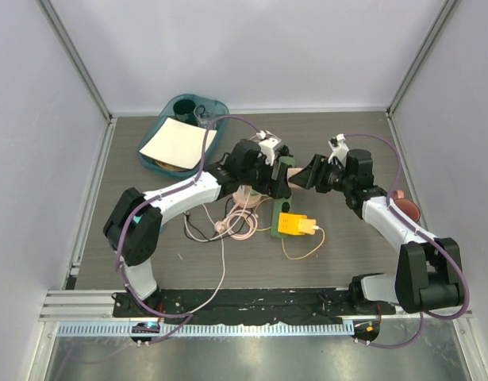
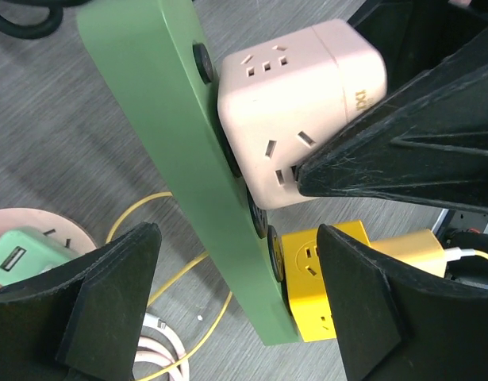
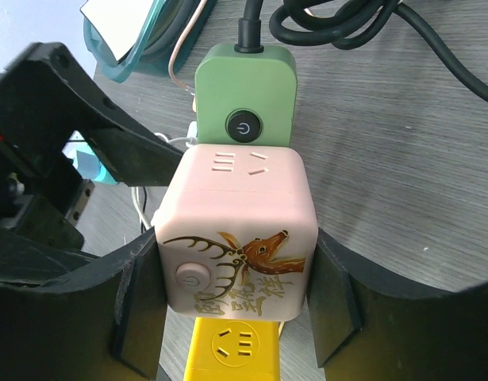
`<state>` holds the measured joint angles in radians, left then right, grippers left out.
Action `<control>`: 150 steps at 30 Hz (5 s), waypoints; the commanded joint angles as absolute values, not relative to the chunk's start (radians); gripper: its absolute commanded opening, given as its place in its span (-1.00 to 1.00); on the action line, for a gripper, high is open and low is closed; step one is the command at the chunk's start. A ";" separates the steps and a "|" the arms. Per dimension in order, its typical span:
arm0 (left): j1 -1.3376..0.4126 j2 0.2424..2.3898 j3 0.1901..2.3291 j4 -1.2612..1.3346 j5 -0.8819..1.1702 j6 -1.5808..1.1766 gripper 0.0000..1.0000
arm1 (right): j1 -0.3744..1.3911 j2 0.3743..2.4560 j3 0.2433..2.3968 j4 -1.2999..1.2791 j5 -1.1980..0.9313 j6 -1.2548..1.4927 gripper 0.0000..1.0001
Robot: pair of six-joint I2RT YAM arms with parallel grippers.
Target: Pull the plug off the socket
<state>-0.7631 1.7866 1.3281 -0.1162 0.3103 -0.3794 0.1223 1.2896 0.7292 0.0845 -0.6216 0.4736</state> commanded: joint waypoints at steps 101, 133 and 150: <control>-0.739 2.019 1.591 -0.380 0.216 -0.486 -1.00 | 0.087 0.931 0.770 -0.187 -0.431 0.327 -0.98; -0.733 2.204 1.687 -0.482 0.276 -0.494 -0.97 | 0.117 1.028 0.900 -0.541 -0.132 0.437 -0.98; -0.738 2.166 1.615 -0.426 0.193 -0.483 -1.00 | 0.051 0.931 0.818 -0.339 -0.380 0.465 -0.98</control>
